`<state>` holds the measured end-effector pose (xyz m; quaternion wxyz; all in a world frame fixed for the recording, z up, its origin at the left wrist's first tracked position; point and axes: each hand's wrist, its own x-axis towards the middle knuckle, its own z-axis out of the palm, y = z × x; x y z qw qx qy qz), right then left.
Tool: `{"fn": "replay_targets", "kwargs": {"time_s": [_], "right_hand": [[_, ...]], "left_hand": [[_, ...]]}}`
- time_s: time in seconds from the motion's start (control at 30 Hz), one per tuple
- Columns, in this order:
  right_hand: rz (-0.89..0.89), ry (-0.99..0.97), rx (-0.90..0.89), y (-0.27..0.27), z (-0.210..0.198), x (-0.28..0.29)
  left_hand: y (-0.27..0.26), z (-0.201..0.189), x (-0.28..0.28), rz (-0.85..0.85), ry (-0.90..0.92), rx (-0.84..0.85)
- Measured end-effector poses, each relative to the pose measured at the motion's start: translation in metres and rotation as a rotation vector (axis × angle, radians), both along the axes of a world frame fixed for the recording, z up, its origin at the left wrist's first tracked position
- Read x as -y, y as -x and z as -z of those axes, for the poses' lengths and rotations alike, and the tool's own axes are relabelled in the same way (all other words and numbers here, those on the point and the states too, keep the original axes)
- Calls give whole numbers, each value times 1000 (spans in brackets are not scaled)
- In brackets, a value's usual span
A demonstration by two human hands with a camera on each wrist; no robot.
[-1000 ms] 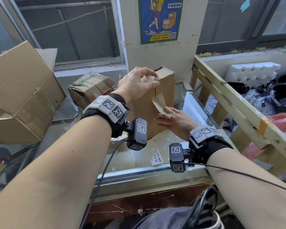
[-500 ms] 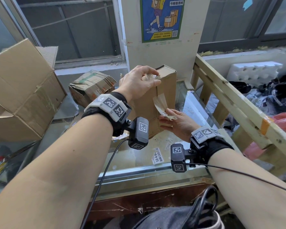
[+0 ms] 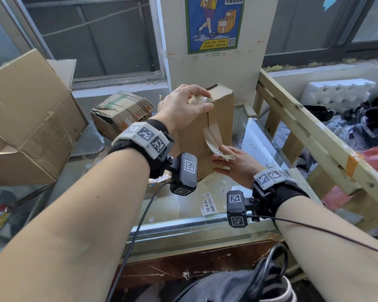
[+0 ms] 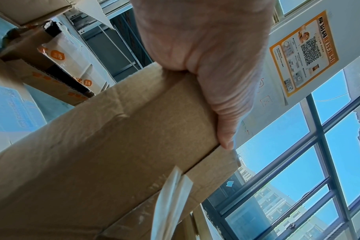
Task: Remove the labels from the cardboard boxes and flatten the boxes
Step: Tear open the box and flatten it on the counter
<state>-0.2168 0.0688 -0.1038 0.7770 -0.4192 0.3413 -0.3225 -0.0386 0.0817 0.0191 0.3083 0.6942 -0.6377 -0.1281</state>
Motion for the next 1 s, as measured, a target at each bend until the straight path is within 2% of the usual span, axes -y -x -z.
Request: {"fn": "replay_targets", "kwargs": {"time_s": [1.0], "right_hand": [[68, -47, -130, 4, 5, -3]], "left_hand": [[3, 0, 1, -25, 4, -9]]}}
